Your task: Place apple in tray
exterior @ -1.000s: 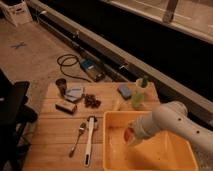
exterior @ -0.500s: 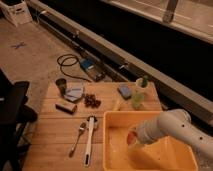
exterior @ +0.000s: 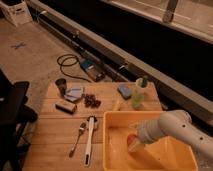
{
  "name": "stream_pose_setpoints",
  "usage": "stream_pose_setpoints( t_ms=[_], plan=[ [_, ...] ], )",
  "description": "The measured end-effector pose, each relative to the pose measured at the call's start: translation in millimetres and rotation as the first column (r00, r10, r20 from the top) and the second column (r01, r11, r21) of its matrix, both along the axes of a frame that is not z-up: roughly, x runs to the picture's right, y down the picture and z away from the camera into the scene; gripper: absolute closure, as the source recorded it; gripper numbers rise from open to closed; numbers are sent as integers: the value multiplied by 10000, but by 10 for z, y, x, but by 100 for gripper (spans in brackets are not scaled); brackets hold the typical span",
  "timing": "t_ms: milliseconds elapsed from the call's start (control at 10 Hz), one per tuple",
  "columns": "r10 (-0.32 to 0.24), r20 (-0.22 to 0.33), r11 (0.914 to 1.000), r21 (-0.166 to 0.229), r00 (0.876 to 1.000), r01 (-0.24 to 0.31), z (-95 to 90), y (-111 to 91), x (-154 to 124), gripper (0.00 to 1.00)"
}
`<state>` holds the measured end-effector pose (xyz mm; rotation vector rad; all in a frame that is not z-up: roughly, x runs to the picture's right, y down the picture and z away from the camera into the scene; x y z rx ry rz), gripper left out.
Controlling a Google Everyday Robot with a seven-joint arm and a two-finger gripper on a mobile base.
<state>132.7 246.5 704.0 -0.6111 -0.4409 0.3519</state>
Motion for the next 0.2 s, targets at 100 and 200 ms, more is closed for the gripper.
stream_pose_setpoints(
  t_ms=[100,200],
  plan=[
    [-16,13,10000,-3,10000,16,2,-1,-9,20],
    [-14,13,10000,-3,10000,14,2,0,-8,20]
  ],
)
